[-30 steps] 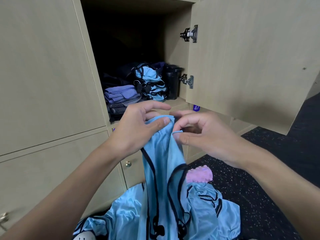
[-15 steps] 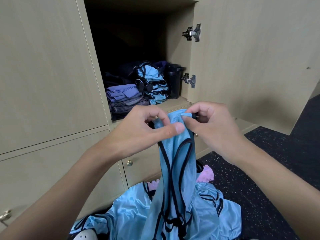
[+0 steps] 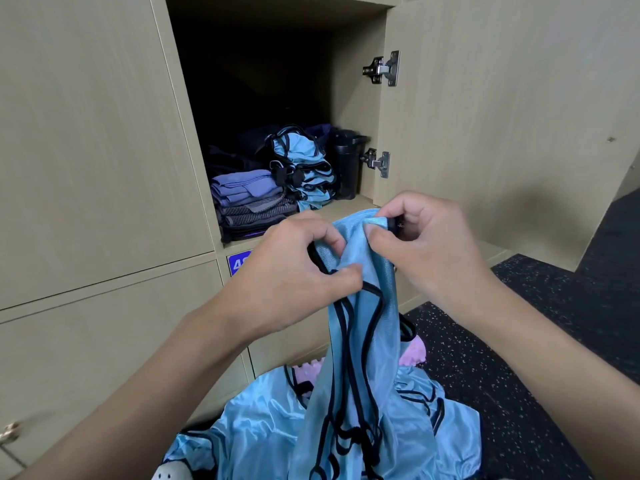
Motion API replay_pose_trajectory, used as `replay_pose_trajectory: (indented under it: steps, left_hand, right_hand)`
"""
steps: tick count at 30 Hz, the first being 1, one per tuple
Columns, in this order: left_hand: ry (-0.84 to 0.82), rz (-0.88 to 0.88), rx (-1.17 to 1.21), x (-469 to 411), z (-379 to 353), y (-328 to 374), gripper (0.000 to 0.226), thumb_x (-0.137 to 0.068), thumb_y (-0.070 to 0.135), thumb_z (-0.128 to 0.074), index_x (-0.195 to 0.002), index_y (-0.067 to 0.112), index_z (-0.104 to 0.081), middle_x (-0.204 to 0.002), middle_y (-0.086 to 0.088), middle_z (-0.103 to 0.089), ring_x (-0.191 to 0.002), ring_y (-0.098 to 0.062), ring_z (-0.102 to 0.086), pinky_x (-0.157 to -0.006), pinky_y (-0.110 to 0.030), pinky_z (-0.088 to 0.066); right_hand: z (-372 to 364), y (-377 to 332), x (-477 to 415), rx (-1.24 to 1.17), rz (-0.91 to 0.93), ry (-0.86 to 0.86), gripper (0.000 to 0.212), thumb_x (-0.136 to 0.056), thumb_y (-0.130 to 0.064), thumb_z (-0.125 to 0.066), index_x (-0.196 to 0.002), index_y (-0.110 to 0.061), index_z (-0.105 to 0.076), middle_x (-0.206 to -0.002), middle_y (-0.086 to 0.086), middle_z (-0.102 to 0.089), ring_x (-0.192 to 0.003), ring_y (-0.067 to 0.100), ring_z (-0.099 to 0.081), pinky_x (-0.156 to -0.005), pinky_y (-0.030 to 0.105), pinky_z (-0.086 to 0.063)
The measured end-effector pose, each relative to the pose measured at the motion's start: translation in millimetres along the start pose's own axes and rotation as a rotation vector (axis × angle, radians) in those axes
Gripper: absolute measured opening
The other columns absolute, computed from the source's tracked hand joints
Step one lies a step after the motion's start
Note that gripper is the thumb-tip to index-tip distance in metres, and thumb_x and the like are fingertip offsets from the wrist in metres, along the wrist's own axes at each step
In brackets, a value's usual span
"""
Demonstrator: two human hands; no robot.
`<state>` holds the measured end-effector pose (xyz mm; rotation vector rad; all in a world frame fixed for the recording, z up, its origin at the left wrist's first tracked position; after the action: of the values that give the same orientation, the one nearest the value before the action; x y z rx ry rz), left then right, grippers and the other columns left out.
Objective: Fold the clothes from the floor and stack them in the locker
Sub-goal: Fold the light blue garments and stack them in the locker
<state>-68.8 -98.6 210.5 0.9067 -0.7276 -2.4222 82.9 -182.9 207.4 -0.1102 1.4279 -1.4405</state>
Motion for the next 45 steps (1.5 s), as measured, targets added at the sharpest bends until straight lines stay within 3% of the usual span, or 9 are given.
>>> replay_pose_trajectory:
  steps: [9,15,23,26,29,33,39,43,45]
  left_hand:
    - [0.023,0.001,-0.06,-1,-2,-6,0.016,-0.077,0.04,-0.076,-0.073,0.026,-0.068,-0.084,0.011,-0.064,-0.087,-0.008,-0.061,-0.083,-0.036,-0.051]
    - [0.137,0.0,0.12,-12,19,1,0.02,-0.082,0.014,-0.075,-0.064,0.019,-0.066,-0.056,0.013,-0.06,-0.048,-0.004,-0.05,-0.052,-0.02,-0.043]
    - [0.29,-0.06,0.501,-36,36,21,0.012,-0.08,0.012,-0.068,-0.07,0.02,-0.071,-0.067,0.007,-0.068,-0.066,-0.013,-0.063,-0.07,-0.037,-0.055]
    - [0.305,-0.096,0.553,-38,37,25,0.023,-0.089,-0.004,-0.062,-0.078,0.015,-0.068,-0.06,0.01,-0.066,-0.055,-0.005,-0.059,-0.054,-0.022,-0.049]
    - [0.322,-0.104,0.59,-41,38,27,0.02,-0.086,-0.002,-0.06,-0.085,0.017,-0.064,-0.063,-0.003,-0.062,-0.055,-0.023,-0.044,-0.045,-0.04,-0.033]
    - [0.341,-0.063,0.607,-41,35,18,0.024,-0.085,-0.004,-0.054,-0.088,0.02,-0.059,-0.061,0.003,-0.062,-0.065,-0.027,-0.039,-0.054,-0.039,-0.029]
    - [0.104,0.156,0.71,-28,11,10,0.059,-0.085,0.01,-0.076,-0.13,0.027,-0.042,-0.086,0.003,-0.077,-0.064,-0.009,-0.068,-0.06,-0.019,-0.052]
    - [0.114,0.218,0.692,-26,5,3,0.064,-0.089,0.008,-0.072,-0.138,0.027,-0.035,-0.093,-0.006,-0.078,-0.092,-0.028,-0.075,-0.091,-0.05,-0.057]
    - [0.152,0.209,0.719,-29,8,3,0.056,-0.093,0.006,-0.066,-0.138,0.025,-0.037,-0.09,-0.006,-0.078,-0.087,-0.025,-0.075,-0.086,-0.048,-0.057]
  right_hand:
    - [5,-1,1,-0.002,0.005,-0.026,0.013,-0.086,-0.011,-0.072,-0.075,-0.015,-0.066,-0.073,0.016,-0.065,-0.058,0.013,-0.05,-0.056,0.032,-0.043]
    - [17,-11,-6,-0.071,0.006,-0.045,0.013,-0.085,-0.01,-0.074,-0.075,-0.015,-0.068,-0.078,0.019,-0.068,-0.065,0.017,-0.053,-0.065,0.034,-0.044]
    - [27,-32,-25,-0.193,0.078,0.034,0.016,-0.076,-0.016,-0.074,-0.069,-0.026,-0.064,-0.073,0.003,-0.068,-0.069,0.02,-0.058,-0.068,0.038,-0.048]
    - [26,-34,-28,-0.211,0.118,0.113,0.025,-0.085,-0.004,-0.071,-0.078,-0.025,-0.059,-0.075,0.0,-0.062,-0.067,0.014,-0.053,-0.065,0.028,-0.046]
    - [20,-32,-25,-0.26,0.06,0.063,0.03,-0.089,-0.006,-0.067,-0.101,-0.03,-0.053,-0.09,0.004,-0.069,-0.072,0.02,-0.059,-0.074,0.031,-0.052]
    - [12,-23,-18,-0.205,-0.047,-0.015,0.024,-0.093,-0.005,-0.063,-0.112,-0.019,-0.062,-0.097,0.012,-0.075,-0.092,0.032,-0.069,-0.094,0.045,-0.054]
    - [12,-23,-16,-0.261,-0.041,0.104,0.016,-0.094,-0.005,-0.061,-0.088,-0.02,-0.061,-0.076,0.01,-0.063,-0.07,0.02,-0.049,-0.069,0.035,-0.041]
    - [13,-21,-16,-0.239,-0.044,0.113,0.012,-0.095,-0.009,-0.061,-0.094,-0.02,-0.06,-0.078,0.014,-0.065,-0.069,0.02,-0.049,-0.068,0.035,-0.042]
    - [15,-22,-16,-0.278,-0.062,0.082,0.019,-0.095,-0.01,-0.061,-0.109,-0.022,-0.055,-0.09,0.023,-0.069,-0.073,0.022,-0.055,-0.07,0.036,-0.046]
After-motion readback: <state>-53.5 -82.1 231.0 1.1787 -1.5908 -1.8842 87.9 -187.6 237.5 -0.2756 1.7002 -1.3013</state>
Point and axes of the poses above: each hand's wrist, its own x-axis away from the middle knuckle, its own z-axis out of the back of the hand, y = z × x, the point moved 1 cm from there along -x, towards the middle knuckle
